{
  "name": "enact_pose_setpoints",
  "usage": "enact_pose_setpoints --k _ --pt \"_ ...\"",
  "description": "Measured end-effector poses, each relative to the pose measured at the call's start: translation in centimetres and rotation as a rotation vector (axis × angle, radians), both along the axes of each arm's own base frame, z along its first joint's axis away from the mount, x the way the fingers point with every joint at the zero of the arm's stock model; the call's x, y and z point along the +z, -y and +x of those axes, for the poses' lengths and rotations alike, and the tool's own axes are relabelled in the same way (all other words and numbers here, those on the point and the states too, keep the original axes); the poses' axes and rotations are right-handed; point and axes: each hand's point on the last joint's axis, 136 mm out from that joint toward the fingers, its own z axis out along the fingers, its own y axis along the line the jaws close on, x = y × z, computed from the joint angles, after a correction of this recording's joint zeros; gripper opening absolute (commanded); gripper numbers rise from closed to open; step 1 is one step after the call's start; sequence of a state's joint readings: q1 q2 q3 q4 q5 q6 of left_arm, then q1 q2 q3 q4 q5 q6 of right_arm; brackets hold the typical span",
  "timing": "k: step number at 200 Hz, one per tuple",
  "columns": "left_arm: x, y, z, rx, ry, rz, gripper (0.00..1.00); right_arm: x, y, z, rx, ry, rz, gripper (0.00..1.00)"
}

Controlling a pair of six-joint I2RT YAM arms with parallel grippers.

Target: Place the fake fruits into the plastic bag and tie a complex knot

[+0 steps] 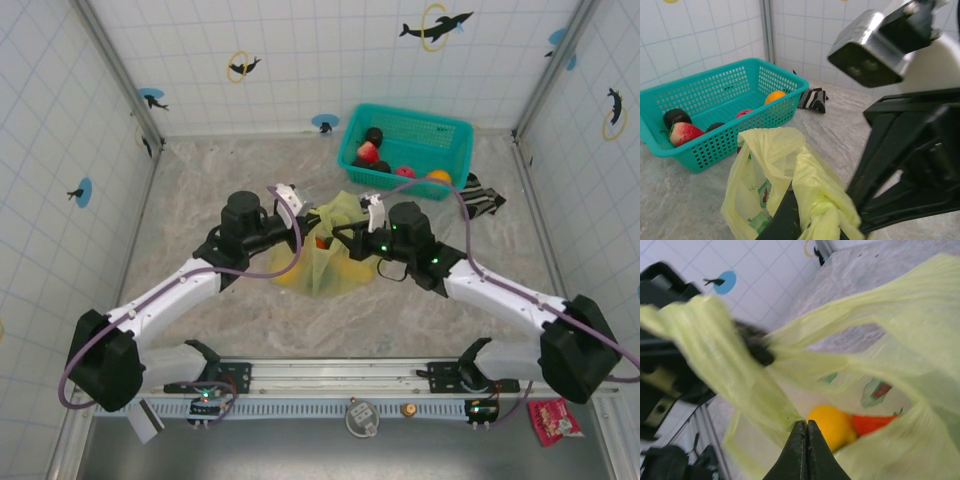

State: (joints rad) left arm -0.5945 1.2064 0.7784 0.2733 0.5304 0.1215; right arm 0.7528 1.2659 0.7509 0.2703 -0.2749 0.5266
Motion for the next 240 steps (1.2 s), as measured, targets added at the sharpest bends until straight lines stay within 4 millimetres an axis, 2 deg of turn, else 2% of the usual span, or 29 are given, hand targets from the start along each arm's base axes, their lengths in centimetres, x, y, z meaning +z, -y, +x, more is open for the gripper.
enact_pose_setpoints --k 31,66,91,116,184,240 --pt "-0.4 -0.1 -0.1 0.002 -0.022 0.008 0.0 -0.6 -1.1 1.9 -0.05 0.008 0.027 0.0" --pt "-0.7 -0.3 0.0 0.008 -0.032 0.018 0.0 -0.4 -1.5 2.8 -0.091 0.018 0.059 0.0" --pt "-0.8 -0.6 0.5 0.035 -0.027 0.048 0.15 -0.3 -1.4 3.1 -0.109 0.018 0.062 0.0" --pt "-1.0 -1.2 1.0 0.078 -0.017 0.075 0.21 -0.3 -1.4 3.1 -0.117 0.015 0.063 0.0" --pt "-0.9 -2.3 1.1 0.13 0.007 0.117 0.33 -0.3 -1.4 3.1 -0.117 0.016 0.062 0.0" --pt "-1.0 -2.4 0.9 0.11 0.029 0.17 0.33 -0.7 -1.2 3.2 -0.117 0.013 0.042 0.0"
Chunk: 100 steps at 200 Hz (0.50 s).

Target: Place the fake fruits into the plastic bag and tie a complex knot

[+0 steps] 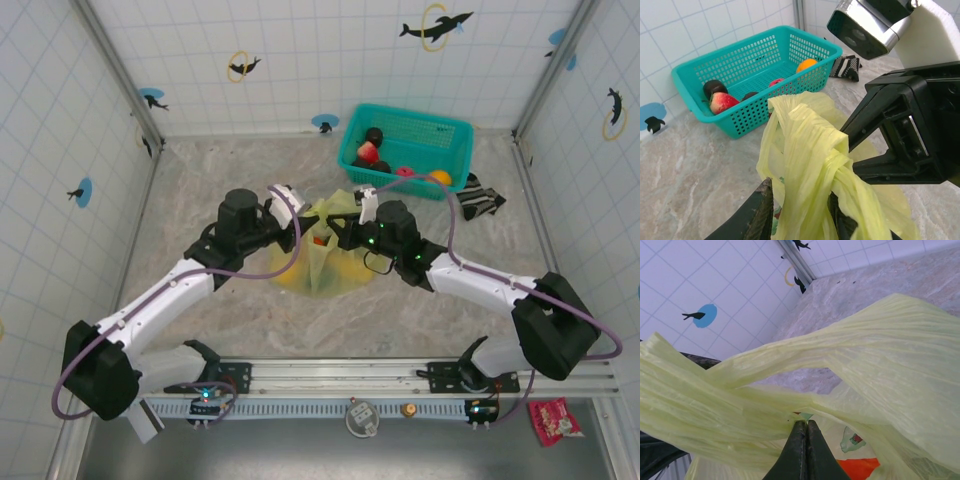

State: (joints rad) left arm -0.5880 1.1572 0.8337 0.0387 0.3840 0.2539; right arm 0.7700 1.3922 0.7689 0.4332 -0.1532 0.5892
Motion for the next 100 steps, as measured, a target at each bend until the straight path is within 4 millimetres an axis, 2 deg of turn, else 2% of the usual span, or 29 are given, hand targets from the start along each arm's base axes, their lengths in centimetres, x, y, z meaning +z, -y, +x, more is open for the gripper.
enact_pose_setpoints --k 58,100 --pt "0.6 0.3 -0.7 -0.054 0.022 0.024 0.37 -0.1 -0.3 0.3 0.002 -0.004 -0.006 0.0" --pt "1.8 0.7 -0.6 -0.073 0.043 0.013 0.4 -0.2 -0.4 0.4 0.002 -0.007 -0.008 0.0"
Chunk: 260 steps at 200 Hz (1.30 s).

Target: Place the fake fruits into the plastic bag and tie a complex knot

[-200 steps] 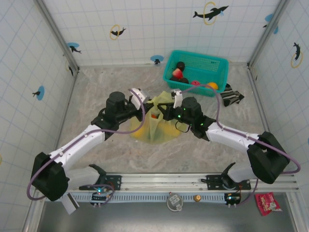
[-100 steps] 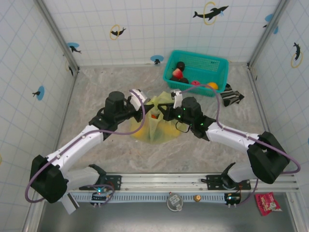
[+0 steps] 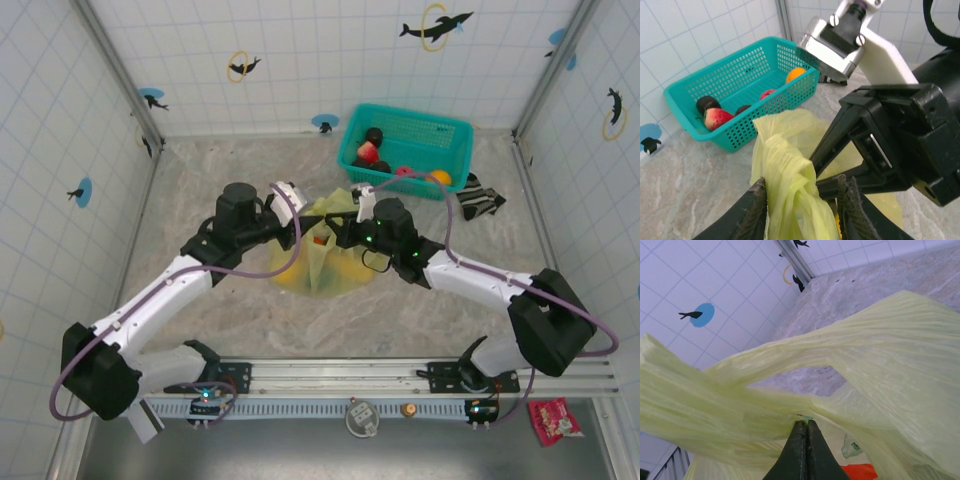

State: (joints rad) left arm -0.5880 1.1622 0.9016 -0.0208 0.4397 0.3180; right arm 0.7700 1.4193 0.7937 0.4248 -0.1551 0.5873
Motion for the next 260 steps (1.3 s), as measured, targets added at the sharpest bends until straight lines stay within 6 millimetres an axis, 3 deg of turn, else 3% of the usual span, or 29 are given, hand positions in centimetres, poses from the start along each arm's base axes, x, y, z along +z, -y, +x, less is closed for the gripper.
enact_pose_setpoints --k 56,85,94,106,114,142,179,198,235,260 --pt "-0.8 0.6 1.4 0.019 -0.01 0.011 0.31 -0.4 -0.1 0.0 0.0 -0.01 -0.004 0.0" --pt "-0.9 0.7 1.7 0.021 -0.01 0.015 0.07 -0.3 -0.2 0.0 0.001 -0.008 -0.003 0.0" --pt "-0.9 0.7 1.7 0.017 -0.001 0.02 0.0 -0.2 -0.2 0.1 0.001 -0.006 -0.001 0.15" --pt "-0.7 0.7 1.7 0.014 0.009 0.022 0.0 -0.1 -0.2 0.1 0.0 -0.006 0.001 0.34" --pt "-0.6 0.8 1.7 0.009 0.014 0.022 0.0 -0.1 -0.2 0.1 0.002 -0.001 -0.004 0.39" --pt "-0.5 0.9 1.5 -0.011 0.028 0.027 0.0 0.7 0.5 -0.5 0.012 0.027 -0.031 0.4" --pt "0.1 1.0 1.0 -0.049 0.088 0.044 0.0 7.1 4.1 -2.1 0.041 0.242 -0.042 0.39" --pt "0.7 0.9 0.7 -0.069 0.131 0.05 0.0 8.9 5.5 -2.6 0.081 0.383 -0.113 0.43" --pt "1.5 1.0 -0.3 -0.132 0.204 0.059 0.0 9.0 4.1 -3.4 0.296 0.64 -0.339 0.68" --pt "1.7 1.1 -1.0 -0.17 0.234 0.063 0.0 7.4 3.6 -3.8 0.418 0.76 -0.435 0.69"
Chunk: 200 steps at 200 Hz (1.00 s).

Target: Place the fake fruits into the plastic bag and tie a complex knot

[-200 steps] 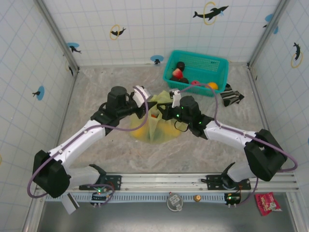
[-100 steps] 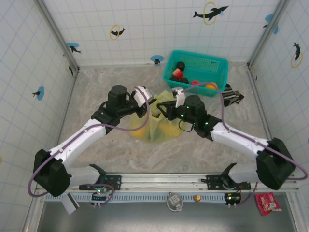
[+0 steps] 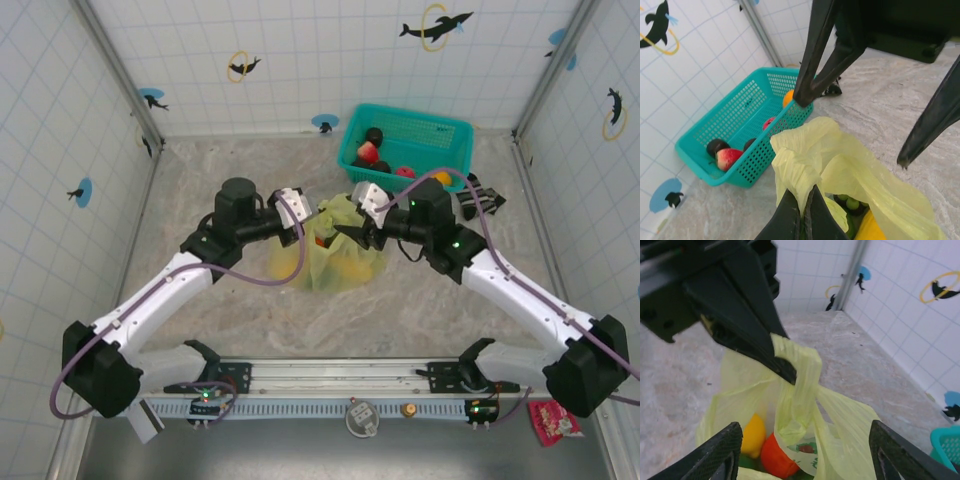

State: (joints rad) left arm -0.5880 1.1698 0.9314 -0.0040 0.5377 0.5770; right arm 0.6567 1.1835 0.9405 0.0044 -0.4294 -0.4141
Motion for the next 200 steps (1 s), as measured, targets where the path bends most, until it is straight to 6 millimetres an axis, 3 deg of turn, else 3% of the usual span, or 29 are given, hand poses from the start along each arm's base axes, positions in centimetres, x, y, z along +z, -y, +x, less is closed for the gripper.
enact_pose_setpoints --k 44,90,141,171,189,200 --pt "-0.4 0.1 -1.0 -0.051 0.008 0.006 0.0 -0.8 -1.7 1.1 0.144 0.051 -0.077 0.62" --pt "-0.8 0.2 -1.5 -0.08 0.018 0.016 0.0 -0.9 -3.3 1.0 0.244 0.024 -0.07 0.51" --pt "-0.9 0.2 -1.9 -0.101 0.034 0.02 0.0 -2.5 -3.8 0.6 0.291 -0.026 -0.084 0.36" --pt "-0.8 0.2 -2.0 -0.103 0.037 0.019 0.0 -2.8 -4.0 0.5 0.31 -0.037 -0.081 0.18" --pt "-0.9 0.2 -2.0 -0.102 0.036 0.019 0.0 -2.7 -4.2 0.2 0.329 -0.036 -0.076 0.02" --pt "-0.8 0.2 -1.9 -0.1 0.037 0.018 0.0 -2.7 -4.2 0.2 0.333 -0.031 -0.076 0.01"
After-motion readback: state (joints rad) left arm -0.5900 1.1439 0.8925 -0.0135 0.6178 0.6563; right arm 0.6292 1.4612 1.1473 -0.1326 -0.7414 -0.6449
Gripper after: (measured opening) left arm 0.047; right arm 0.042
